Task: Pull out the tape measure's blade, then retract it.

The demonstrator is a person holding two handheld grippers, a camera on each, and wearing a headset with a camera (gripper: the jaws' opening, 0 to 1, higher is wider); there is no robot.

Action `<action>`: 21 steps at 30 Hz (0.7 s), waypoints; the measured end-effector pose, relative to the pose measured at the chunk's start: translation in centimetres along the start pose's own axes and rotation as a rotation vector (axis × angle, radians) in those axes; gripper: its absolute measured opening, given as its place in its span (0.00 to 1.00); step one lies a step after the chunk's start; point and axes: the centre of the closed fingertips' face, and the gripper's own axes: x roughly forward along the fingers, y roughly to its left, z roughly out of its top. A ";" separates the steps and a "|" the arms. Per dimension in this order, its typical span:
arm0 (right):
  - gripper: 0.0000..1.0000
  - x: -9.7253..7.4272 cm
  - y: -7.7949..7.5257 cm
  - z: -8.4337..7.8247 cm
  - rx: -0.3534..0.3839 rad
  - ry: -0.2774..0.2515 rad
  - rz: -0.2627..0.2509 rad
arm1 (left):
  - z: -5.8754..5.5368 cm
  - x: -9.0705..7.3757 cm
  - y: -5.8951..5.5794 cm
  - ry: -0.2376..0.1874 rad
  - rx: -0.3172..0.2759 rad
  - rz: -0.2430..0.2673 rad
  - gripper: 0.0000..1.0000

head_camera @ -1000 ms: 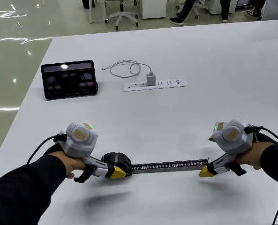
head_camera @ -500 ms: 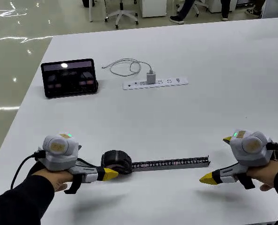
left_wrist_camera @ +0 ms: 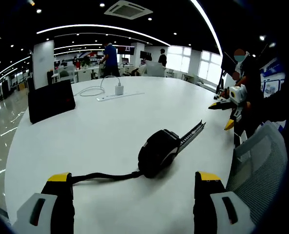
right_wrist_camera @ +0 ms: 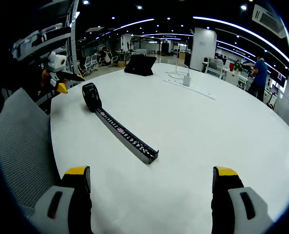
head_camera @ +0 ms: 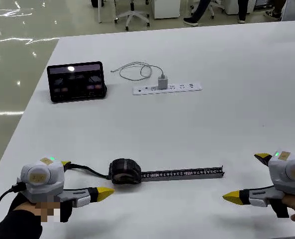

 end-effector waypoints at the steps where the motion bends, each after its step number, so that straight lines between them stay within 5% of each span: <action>1: 1.00 -0.3 0.2 -0.1 -0.004 0.001 -0.005 | -0.2 -0.2 -0.1 0.005 0.001 -0.002 1.00; 10: 1.00 -2.7 2.1 -1.0 -0.006 -0.015 0.001 | -2.3 -2.7 -0.7 0.003 -0.006 -0.003 1.00; 16: 1.00 -3.7 2.3 -1.9 -0.005 -0.015 -0.005 | -3.4 -4.1 -0.1 0.010 -0.006 0.010 1.00; 21: 1.00 -4.8 2.4 -3.1 0.012 -0.012 -0.017 | -3.1 -5.2 -0.6 -0.006 0.003 0.008 1.00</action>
